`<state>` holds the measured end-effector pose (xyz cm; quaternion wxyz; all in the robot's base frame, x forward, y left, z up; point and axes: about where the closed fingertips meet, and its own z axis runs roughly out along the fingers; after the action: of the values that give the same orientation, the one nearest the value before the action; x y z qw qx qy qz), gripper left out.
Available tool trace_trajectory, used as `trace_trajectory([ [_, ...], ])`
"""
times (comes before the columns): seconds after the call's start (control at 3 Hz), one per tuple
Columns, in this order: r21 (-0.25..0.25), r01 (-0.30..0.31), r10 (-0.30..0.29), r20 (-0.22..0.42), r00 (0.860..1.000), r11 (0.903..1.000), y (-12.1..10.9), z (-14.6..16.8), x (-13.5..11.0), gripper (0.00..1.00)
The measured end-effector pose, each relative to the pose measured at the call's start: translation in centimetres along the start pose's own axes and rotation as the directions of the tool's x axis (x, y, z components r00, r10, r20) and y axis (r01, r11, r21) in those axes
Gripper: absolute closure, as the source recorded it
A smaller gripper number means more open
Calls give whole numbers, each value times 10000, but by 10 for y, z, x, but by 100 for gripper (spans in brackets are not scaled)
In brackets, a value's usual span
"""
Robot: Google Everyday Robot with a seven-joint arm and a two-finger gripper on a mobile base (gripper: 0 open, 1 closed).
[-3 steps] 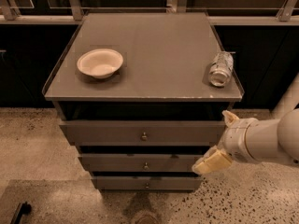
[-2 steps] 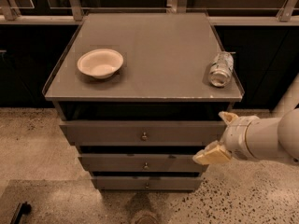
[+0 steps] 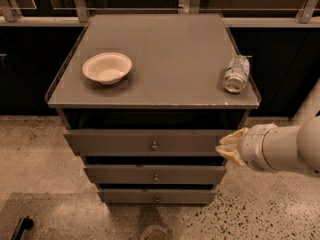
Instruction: Open top drawer
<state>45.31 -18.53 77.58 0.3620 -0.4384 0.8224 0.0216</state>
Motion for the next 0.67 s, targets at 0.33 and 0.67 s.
trace_trajectory([
  [0.33, 61, -46, 45, 126, 9999, 10000, 0, 3, -2, 89],
  [0.67, 325, -427, 385, 1192, 9921, 9986, -15, 27, -9, 100],
])
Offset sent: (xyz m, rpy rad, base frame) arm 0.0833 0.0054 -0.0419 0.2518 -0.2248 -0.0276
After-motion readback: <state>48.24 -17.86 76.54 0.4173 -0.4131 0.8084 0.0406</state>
